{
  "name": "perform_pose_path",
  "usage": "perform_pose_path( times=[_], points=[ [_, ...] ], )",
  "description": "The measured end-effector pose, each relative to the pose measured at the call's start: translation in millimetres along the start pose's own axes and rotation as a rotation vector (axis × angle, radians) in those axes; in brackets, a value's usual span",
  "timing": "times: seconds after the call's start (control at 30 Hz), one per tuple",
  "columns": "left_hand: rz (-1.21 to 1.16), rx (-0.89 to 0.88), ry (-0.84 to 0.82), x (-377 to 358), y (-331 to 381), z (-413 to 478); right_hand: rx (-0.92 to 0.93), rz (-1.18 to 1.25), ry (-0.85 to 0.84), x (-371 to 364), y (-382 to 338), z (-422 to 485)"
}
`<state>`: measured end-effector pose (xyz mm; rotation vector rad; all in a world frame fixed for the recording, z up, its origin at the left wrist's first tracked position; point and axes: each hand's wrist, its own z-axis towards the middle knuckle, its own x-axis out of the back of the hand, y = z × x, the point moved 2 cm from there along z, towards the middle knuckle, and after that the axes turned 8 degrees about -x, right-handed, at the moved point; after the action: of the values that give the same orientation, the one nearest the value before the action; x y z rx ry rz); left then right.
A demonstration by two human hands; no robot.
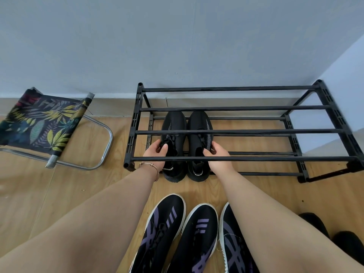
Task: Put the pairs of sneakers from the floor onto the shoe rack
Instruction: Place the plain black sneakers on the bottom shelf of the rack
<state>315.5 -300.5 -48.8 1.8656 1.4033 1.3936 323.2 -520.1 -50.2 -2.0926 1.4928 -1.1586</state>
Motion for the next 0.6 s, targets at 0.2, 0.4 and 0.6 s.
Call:
perform_pose_path(
  times=[0.2, 0.4, 0.6],
  points=[
    [0.135, -0.037, 0.008, -3.1, 9.5, -11.3, 0.036, -0.172, -0.008, 10.7, -1.5, -12.4],
    [0.201, -0.024, -0.014, -12.6, 17.7, -33.9, 0.096, -0.398, 0.034, 31.1, 10.3, -32.5],
    [0.660, -0.061, -0.026, -34.2, 24.8, -72.5, 0.200, -0.800, 0.190, 50.8, 34.1, -54.1]
  ],
)
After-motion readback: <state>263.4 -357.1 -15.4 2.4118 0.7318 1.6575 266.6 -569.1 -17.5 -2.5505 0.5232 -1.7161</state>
